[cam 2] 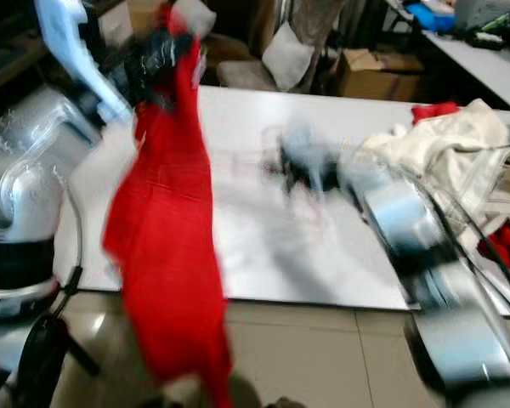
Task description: Hang hanger
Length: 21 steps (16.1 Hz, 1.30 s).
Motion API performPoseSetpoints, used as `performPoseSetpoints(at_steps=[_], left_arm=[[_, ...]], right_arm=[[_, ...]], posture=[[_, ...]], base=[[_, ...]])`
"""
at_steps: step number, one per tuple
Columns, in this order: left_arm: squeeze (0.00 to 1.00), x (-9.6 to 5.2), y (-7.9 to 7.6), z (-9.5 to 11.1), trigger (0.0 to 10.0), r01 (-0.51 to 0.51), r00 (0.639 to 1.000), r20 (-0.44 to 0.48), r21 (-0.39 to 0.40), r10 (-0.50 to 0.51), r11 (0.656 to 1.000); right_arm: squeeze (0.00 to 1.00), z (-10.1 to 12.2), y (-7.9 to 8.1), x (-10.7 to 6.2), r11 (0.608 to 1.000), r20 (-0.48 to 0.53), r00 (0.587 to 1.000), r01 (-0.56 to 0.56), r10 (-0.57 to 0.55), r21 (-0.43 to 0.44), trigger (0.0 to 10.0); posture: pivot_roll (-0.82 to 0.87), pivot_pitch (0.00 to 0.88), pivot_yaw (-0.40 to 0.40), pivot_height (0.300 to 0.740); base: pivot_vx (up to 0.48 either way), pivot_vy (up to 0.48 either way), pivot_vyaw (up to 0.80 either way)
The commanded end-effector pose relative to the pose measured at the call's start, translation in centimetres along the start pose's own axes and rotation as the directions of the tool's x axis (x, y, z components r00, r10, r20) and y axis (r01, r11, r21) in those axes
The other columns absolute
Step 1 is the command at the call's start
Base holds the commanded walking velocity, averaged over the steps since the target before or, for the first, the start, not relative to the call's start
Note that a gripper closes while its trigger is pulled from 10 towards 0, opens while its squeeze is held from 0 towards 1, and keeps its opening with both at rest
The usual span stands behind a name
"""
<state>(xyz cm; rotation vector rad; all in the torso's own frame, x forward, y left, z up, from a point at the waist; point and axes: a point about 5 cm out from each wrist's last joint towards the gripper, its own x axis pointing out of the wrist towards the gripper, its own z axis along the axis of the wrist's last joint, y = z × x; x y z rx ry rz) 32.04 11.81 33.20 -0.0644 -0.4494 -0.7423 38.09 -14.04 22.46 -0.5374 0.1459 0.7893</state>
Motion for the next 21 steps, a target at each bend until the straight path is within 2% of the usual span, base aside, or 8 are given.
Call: performPoseSetpoints(at_steps=[1,4,8,11,12,14,16,21], left_arm=[[0.0,0.4,-0.2,1.6,10.0,0.009,0.998,0.062,0.005,-0.009,1.0],[0.0,0.2,0.6,4.1,10.0,-0.048,0.98,0.193,0.001,0.047,0.999],[0.0,-0.4,0.6,4.7,10.0,-0.056,0.959,0.276,-0.036,0.064,0.998],[0.0,-0.9,0.9,2.1,10.0,-0.113,0.976,0.183,-0.032,0.117,0.993],[0.0,-1.2,1.5,-0.3,10.0,-0.179,0.983,0.054,0.011,0.178,0.984],[0.0,-2.1,2.7,-3.4,10.0,-0.291,0.948,-0.11,0.074,0.298,0.954],[0.0,-3.0,3.5,-5.0,10.0,-0.342,0.911,-0.195,0.137,0.364,0.93],[0.0,-5.3,5.1,-10.3,10.0,-0.451,0.774,-0.36,0.263,0.52,0.853]], right_arm=[[0.0,2.5,-3.0,-0.5,0.984,0.106,0.979,0.174,-0.175,0.022,10.0],[0.0,10.9,-6.1,-1.7,0.938,0.461,0.818,0.311,-0.346,0.153,10.0],[0.0,11.1,-5.9,-1.4,0.869,0.536,0.726,0.494,-0.431,0.03,10.0],[0.0,8.6,-4.7,-0.2,0.851,0.49,0.776,0.511,-0.397,-0.12,10.0],[0.0,6.4,-4.1,0.2,0.861,0.433,0.815,0.486,-0.385,-0.149,10.0],[0.0,1.4,-1.7,1.2,0.936,0.298,0.924,0.302,-0.241,-0.181,10.0],[0.0,-1.4,0.4,1.3,0.964,0.233,0.966,0.161,-0.11,-0.212,10.0],[0.0,-6.7,5.2,-0.9,0.946,0.087,0.974,-0.18,0.21,-0.268,10.0]], posture=[[-0.06,0.0,-0.032,0.74],[-0.04,0.0,-0.052,0.74],[-0.05,0.0,-0.048,0.74],[-0.06,0.0,-0.035,0.74],[-0.06,0.0,-0.032,0.74],[-0.06,0.0,-0.024,0.74],[-0.06,0.0,-0.016,0.74],[-0.07,0.0,0.0,0.74]], base=[[0.0,0.0,0.0],[0.0,0.0,0.0],[0.0,0.0,0.0],[0.0,0.0,0.0],[0.0,0.0,0.0],[0.0,0.0,0.0],[0.0,0.0,0.0],[0.0,0.0,0.0]])
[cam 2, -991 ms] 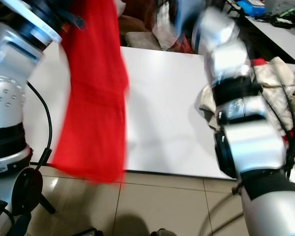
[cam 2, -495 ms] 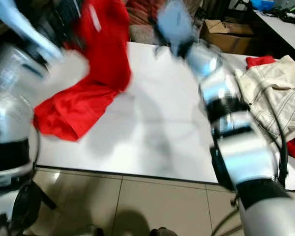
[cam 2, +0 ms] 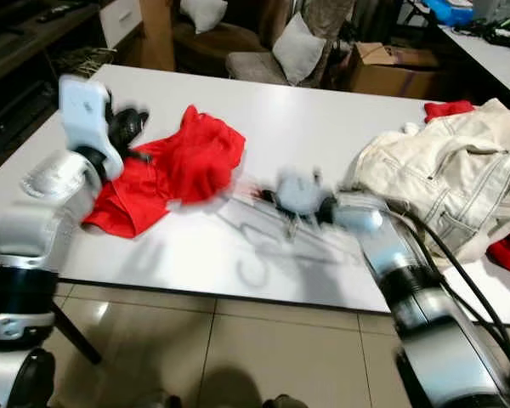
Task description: Hang hanger
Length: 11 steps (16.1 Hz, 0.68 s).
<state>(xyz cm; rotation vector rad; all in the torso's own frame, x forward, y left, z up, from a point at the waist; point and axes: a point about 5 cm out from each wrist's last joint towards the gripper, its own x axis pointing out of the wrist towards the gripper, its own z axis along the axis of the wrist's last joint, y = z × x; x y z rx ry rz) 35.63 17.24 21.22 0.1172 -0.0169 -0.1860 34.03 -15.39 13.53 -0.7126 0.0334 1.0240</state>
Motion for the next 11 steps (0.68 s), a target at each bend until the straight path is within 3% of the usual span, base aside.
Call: performPoseSetpoints(at_steps=[1,4,6,8,9,10,11], left_arm=[[0.0,0.5,-0.1,0.9,10.0,-0.022,0.999,0.04,0.024,0.021,0.999],[0.0,1.6,1.1,0.4,10.0,-0.096,0.995,0.028,0.074,0.094,0.993],[0.0,2.1,0.1,-0.6,10.0,0.014,1.0,-0.015,0.134,-0.012,0.991],[0.0,1.7,-2.9,-2.1,10.0,0.24,0.97,-0.073,0.178,-0.23,0.954],[0.0,1.3,-4.1,-2.9,10.0,0.328,0.944,-0.107,0.208,-0.312,0.921],[0.0,1.0,-4.7,-4.3,10.0,0.37,0.928,-0.15,0.287,-0.34,0.884],[0.05,1.1,-4.0,-4.5,10.0,0.324,0.946,-0.144,0.338,-0.291,0.884]], right_arm=[[0.0,1.1,-0.6,-0.3,0.999,0.029,0.999,-0.013,0.014,-0.037,10.0],[0.0,0.8,0.0,-1.6,0.996,-0.004,0.997,-0.073,0.073,-0.051,10.0],[0.0,0.3,-0.2,-3.1,0.993,-0.096,0.99,-0.105,0.099,-0.056,10.0],[0.0,0.3,-1.1,-3.7,0.996,-0.133,0.991,-0.04,0.029,-0.078,10.0],[0.0,0.9,-2.0,-3.6,0.997,-0.098,0.994,0.043,-0.05,-0.071,10.0],[0.0,3.3,-3.2,-3.3,0.99,0.059,0.988,0.142,-0.142,0.002,10.0],[0.0,4.7,-3.6,-3.2,0.987,0.147,0.976,0.157,-0.16,0.034,10.0]], posture=[[-0.07,0.0,0.002,0.74],[-0.09,0.0,0.021,0.74],[-0.09,0.0,0.03,0.74],[-0.1,0.0,0.03,0.74],[-0.1,0.0,0.034,0.74],[-0.11,0.0,0.045,0.74],[-0.11,0.0,0.047,0.74]], base=[[0.0,0.0,0.0],[0.0,0.0,0.0],[0.0,0.0,0.0],[0.0,0.0,0.0],[0.0,0.0,0.0],[0.0,0.0,0.0],[0.0,0.0,0.0]])
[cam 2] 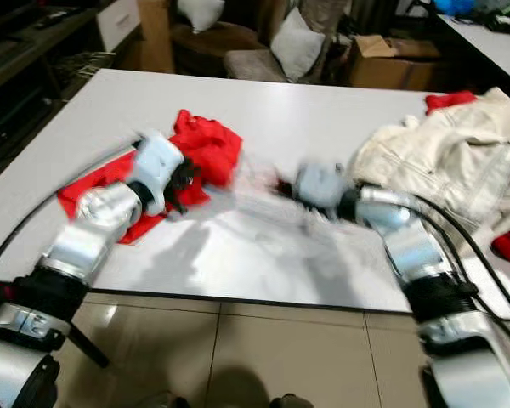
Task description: Hang hanger
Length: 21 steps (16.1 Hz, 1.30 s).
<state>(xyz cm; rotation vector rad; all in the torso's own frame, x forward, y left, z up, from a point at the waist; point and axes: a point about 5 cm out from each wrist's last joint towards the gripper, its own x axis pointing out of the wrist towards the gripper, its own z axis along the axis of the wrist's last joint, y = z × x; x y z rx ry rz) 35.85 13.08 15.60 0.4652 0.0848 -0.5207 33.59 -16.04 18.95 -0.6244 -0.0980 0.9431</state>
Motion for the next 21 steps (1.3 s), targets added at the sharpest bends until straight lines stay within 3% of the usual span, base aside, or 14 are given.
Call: performPoseSetpoints(at_steps=[1,2,3,7,12,17,18,21], left_arm=[[0.05,-0.2,1.2,0.3,10.0,-0.056,0.998,0.016,0.045,0.056,0.997],[1.0,-0.6,2.3,0.8,10.0,-0.074,0.995,0.071,-0.004,0.074,0.997],[1.0,-0.7,2.5,0.9,10.0,-0.059,0.994,0.091,-0.02,0.06,0.998],[1.0,-0.9,3.0,0.5,10.0,-0.089,0.993,0.083,0.037,0.086,0.995],[1.0,0.5,2.2,1.9,10.0,-0.113,0.975,0.191,-0.002,0.111,0.994],[1.0,1.2,2.8,1.4,10.0,-0.26,0.956,0.149,0.045,0.251,0.965],[0.84,1.0,3.8,2.1,10.0,-0.352,0.921,0.202,0.068,0.333,0.934],[0.84,0.5,3.8,3.5,10.0,-0.352,0.893,0.321,0.059,0.317,0.934]], right_arm=[[0.0,1.2,-1.0,-0.4,0.999,0.053,0.998,0.038,-0.038,0.002,10.0],[0.0,2.2,-1.9,-0.3,0.994,0.114,0.988,0.103,-0.106,0.033,10.0],[0.0,2.4,-2.3,-0.3,0.99,0.131,0.982,0.133,-0.139,0.048,10.0],[0.0,3.6,-3.9,-0.5,0.956,0.177,0.943,0.258,-0.281,0.14,10.0],[0.0,4.3,-3.1,-0.2,0.964,0.219,0.947,0.2,-0.235,0.173,10.0],[0.0,4.9,-2.7,-0.2,0.97,0.244,0.949,0.159,-0.202,0.184,10.0],[0.0,5.0,-2.4,-0.3,0.973,0.247,0.951,0.142,-0.185,0.183,10.0],[0.0,5.0,-2.2,-0.4,0.974,0.244,0.954,0.133,-0.176,0.183,10.0]], posture=[[-0.11,0.0,0.049,0.74],[-0.11,0.0,0.046,0.74],[-0.11,0.0,0.046,0.74],[-0.11,0.0,0.047,0.74],[-0.12,0.0,0.062,0.74],[-0.13,0.0,0.069,0.74],[-0.13,0.0,0.072,0.74],[-0.14,0.0,0.079,0.74]], base=[[0.0,0.0,0.0],[0.0,0.0,0.0],[0.0,0.0,0.0],[0.0,0.0,0.0],[0.0,0.0,0.0],[0.0,0.0,0.0],[0.0,0.0,0.0],[0.0,0.0,0.0]])
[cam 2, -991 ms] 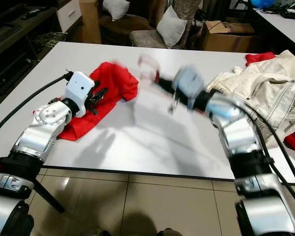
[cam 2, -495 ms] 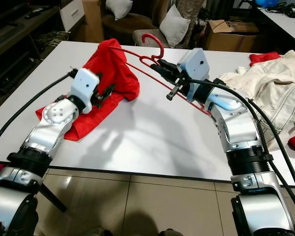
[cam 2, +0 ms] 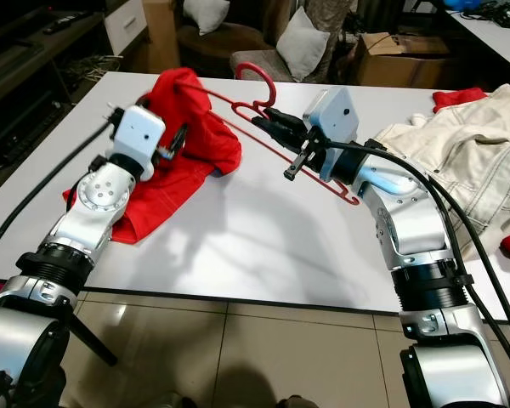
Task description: Hang hanger
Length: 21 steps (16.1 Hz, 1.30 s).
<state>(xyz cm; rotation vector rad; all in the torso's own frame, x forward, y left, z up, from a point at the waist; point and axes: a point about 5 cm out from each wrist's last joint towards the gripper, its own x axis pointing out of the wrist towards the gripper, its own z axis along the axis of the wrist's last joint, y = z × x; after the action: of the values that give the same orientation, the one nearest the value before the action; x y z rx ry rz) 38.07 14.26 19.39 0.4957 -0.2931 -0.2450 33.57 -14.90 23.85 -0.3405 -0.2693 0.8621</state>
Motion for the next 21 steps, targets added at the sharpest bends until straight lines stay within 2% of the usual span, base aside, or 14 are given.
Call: performPoseSetpoints(at_steps=[1,2,3,4,5,6,7,8,9,10,11,12,18,21], left_arm=[[0.64,0.1,0.2,1.2,10.0,0.023,0.997,0.074,0.034,-0.026,0.999],[0.57,0.0,0.5,1.4,10.0,0.005,0.996,0.093,0.04,-0.009,0.999],[0.57,-0.2,1.0,1.6,10.0,-0.033,0.992,0.127,0.041,0.028,0.999],[0.56,-0.2,1.2,1.5,10.0,-0.044,0.992,0.123,0.046,0.038,0.998],[0.38,-0.1,1.0,0.5,10.0,-0.021,0.998,0.052,0.066,0.018,0.998],[0.25,-0.2,0.9,-0.3,10.0,-0.009,1.0,0.013,0.078,0.008,0.997],[0.08,-0.1,0.7,-1.4,10.0,0.017,0.997,-0.07,0.067,-0.012,0.998],[0.0,-0.1,0.6,-1.7,10.0,0.027,0.995,-0.097,0.063,-0.021,0.998],[0.0,0.0,0.5,-1.9,10.0,0.032,0.993,-0.11,0.017,-0.03,0.999],[0.0,0.0,0.5,-1.9,4.9,0.029,0.994,-0.109,0.001,-0.029,1.0],[0.0,0.1,0.6,-1.8,0.6,0.023,0.994,-0.103,0.004,-0.022,1.0],[0.0,0.1,0.7,-1.8,0.0,0.016,0.995,-0.102,0.0,-0.016,1.0],[0.0,0.1,1.8,-2.0,0.0,-0.037,0.993,-0.115,-0.017,0.035,0.999],[0.0,0.1,1.9,-2.1,0.0,-0.029,0.993,-0.114,-0.042,0.024,0.999]], right_arm=[[0.0,0.5,0.0,-0.3,1.0,0.023,1.0,-0.003,0.003,-0.004,10.0],[0.0,0.6,0.1,-0.4,1.0,0.021,1.0,-0.007,0.008,-0.004,10.0],[0.0,0.6,0.2,-0.5,1.0,0.019,1.0,-0.013,0.013,-0.003,10.0],[0.0,0.6,0.2,-0.5,1.0,0.019,1.0,-0.017,0.017,-0.003,10.0],[0.0,0.7,0.2,-0.5,1.0,0.023,1.0,-0.021,0.021,-0.001,10.0],[0.0,0.8,0.3,-0.5,1.0,0.029,0.999,-0.027,0.027,0.0,10.0],[0.0,1.1,0.4,-0.4,0.999,0.045,0.998,-0.04,0.04,0.003,10.0],[0.0,1.2,0.4,-0.4,0.999,0.052,0.998,-0.043,0.043,0.005,10.0],[0.0,1.4,0.4,-0.4,0.999,0.056,0.997,-0.046,0.046,0.005,10.0],[0.0,1.5,0.5,-0.4,0.999,0.06,0.997,-0.052,0.052,0.004,10.0],[0.0,1.6,0.7,-0.5,0.998,0.06,0.996,-0.064,0.064,0.004,10.0],[0.0,1.6,0.8,-0.6,0.997,0.059,0.996,-0.074,0.073,0.005,10.0],[0.0,1.6,1.0,-0.8,0.996,0.054,0.995,-0.087,0.086,0.007,10.0],[0.0,1.6,1.0,-0.7,0.996,0.053,0.995,-0.089,0.089,0.005,10.0]], posture=[[-0.14,0.0,0.079,0.74],[-0.14,0.0,0.08,0.74],[-0.14,0.0,0.079,0.74],[-0.14,0.0,0.078,0.74],[-0.13,0.0,0.074,0.74],[-0.13,0.0,0.075,0.74],[-0.13,0.0,0.074,0.74],[-0.13,0.0,0.076,0.74],[-0.14,0.0,0.077,0.74],[-0.14,0.0,0.079,0.74],[-0.14,0.0,0.08,0.74],[-0.14,0.0,0.08,0.74],[-0.13,0.0,0.081,0.74],[-0.13,0.0,0.08,0.74]], base=[[0.0,0.0,0.0],[0.0,0.0,0.0],[0.0,0.0,0.0],[0.0,0.0,0.0],[0.0,0.0,0.0],[0.0,0.0,0.0],[0.0,0.0,0.0],[0.0,0.0,0.0],[0.0,0.0,0.0],[0.0,0.0,0.0],[0.0,0.0,0.0],[0.0,0.0,0.0],[0.0,0.0,0.0],[0.0,0.0,0.0]])
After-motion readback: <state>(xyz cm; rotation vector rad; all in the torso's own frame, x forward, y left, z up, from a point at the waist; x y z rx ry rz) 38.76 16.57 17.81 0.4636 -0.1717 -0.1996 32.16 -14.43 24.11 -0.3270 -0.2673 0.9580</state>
